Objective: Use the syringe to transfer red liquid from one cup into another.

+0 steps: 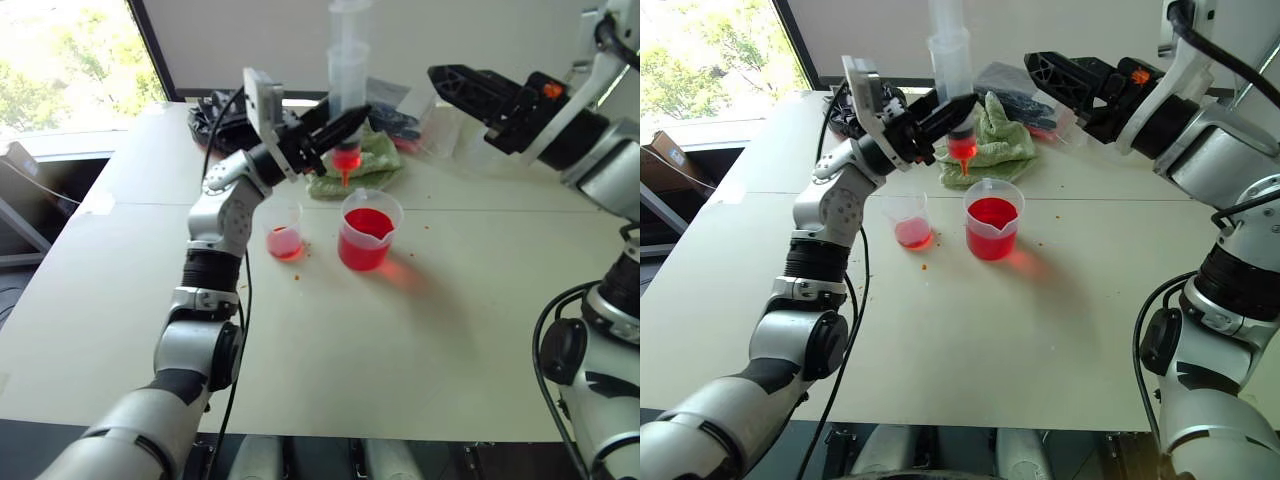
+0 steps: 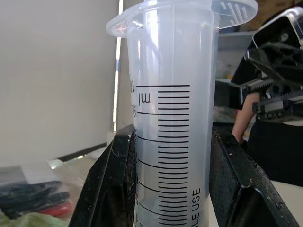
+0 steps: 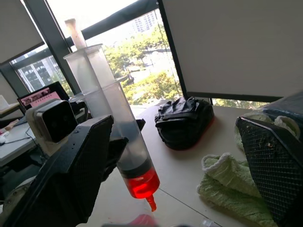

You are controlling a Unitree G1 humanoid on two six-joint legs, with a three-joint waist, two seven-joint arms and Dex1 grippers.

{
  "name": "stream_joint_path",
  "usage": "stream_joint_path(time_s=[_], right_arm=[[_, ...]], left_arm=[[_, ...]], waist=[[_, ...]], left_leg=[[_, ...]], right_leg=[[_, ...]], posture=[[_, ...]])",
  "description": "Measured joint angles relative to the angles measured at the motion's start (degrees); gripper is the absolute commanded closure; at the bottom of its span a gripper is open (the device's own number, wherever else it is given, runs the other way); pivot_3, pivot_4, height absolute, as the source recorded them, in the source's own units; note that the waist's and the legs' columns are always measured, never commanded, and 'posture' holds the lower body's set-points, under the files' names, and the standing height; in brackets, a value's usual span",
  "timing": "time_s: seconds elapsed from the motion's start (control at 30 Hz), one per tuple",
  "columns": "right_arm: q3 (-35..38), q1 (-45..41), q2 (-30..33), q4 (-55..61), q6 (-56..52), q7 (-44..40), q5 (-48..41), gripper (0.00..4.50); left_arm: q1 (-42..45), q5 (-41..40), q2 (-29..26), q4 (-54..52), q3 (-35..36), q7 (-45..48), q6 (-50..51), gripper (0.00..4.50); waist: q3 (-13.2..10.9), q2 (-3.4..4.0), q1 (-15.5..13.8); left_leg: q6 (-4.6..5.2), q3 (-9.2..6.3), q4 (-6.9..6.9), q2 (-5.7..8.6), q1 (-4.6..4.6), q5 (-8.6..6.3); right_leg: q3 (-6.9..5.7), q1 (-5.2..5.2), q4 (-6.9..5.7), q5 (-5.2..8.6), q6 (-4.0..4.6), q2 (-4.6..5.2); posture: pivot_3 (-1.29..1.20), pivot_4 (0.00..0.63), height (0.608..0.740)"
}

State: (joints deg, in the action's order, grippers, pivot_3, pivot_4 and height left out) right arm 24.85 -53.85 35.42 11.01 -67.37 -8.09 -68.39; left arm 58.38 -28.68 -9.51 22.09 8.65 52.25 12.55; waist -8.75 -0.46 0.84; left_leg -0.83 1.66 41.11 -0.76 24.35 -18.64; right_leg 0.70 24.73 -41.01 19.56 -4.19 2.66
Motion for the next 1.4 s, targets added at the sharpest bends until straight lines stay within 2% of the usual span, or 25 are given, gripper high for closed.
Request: stream_joint_path(time_s=[0.23,0.4,0.73,1.03,1.1,1.23,1.4], right_arm=[[-1.8,1.3,-1.5,0.0,1.1,-0.2,-0.4,0.20],[-3.4,1.7,-1.9,0.0,2.0,-1.2,-0.4,0.20],[-4.7,1.7,-3.1,-0.6,4.0,-2.4,-0.2,0.20],[-6.6,-3.8,-11.9,-2.8,3.9,5.7,-10.3,0.20],[-7.2,-5.9,-12.3,-3.8,4.1,6.7,-11.2,0.20],[-9.9,-12.7,-13.6,-10.4,4.4,5.3,-9.5,0.20],[-17.7,-19.6,-14.3,-19.1,4.3,1.4,0.4,0.20]], left_arm=[[-5.3,-2.3,-8.8,-8.3,1.9,-2.0,6.7,3.08],[-10.3,-3.4,-11.4,-12.9,2.7,-3.8,9.2,3.08],[-15.3,-3.1,-11.1,-12.8,2.5,-5.0,7.8,3.08],[-15.2,0.0,-9.3,-3.6,1.1,-3.1,0.0,3.08],[-14.7,0.6,-8.9,-1.9,0.8,-2.2,-1.4,3.08],[-12.4,2.0,-8.2,2.6,0.5,-0.4,-4.7,3.08],[-10.9,2.6,-7.3,5.3,-0.2,1.0,-6.9,3.08]], waist=[[0.0,0.00,0.1],[0.0,0.00,-0.1],[0.0,0.00,0.0],[0.0,0.00,0.3],[0.0,0.00,0.3],[0.0,0.00,0.3],[0.0,0.00,0.5]], left_leg=[[-0.01,0.00,0.01,-0.01,0.00,0.00],[0.00,-0.01,0.02,0.00,0.02,0.00],[0.00,-0.01,0.02,0.00,0.00,0.00],[-0.01,0.00,0.02,-0.01,0.01,0.01],[-0.01,-0.01,0.02,-0.01,0.01,0.01],[-0.01,0.00,0.02,0.01,0.01,0.01],[-0.01,0.00,-0.01,0.01,0.01,0.01]], right_leg=[[0.00,0.00,0.00,0.00,0.00,0.00],[0.00,0.00,0.01,0.00,0.00,0.01],[-0.01,0.00,0.00,0.00,0.00,0.00],[-0.03,0.03,-0.01,0.00,0.00,0.00],[-0.04,0.02,-0.01,0.00,0.00,0.00],[-0.05,0.02,0.00,0.00,0.00,0.00],[-0.05,0.04,-0.01,0.00,0.00,0.00]], posture=[[0.00,0.150,0.711],[0.00,0.150,0.711],[0.00,0.150,0.711],[0.00,0.150,0.711],[0.00,0.150,0.711],[0.00,0.150,0.711],[0.00,0.150,0.711]])
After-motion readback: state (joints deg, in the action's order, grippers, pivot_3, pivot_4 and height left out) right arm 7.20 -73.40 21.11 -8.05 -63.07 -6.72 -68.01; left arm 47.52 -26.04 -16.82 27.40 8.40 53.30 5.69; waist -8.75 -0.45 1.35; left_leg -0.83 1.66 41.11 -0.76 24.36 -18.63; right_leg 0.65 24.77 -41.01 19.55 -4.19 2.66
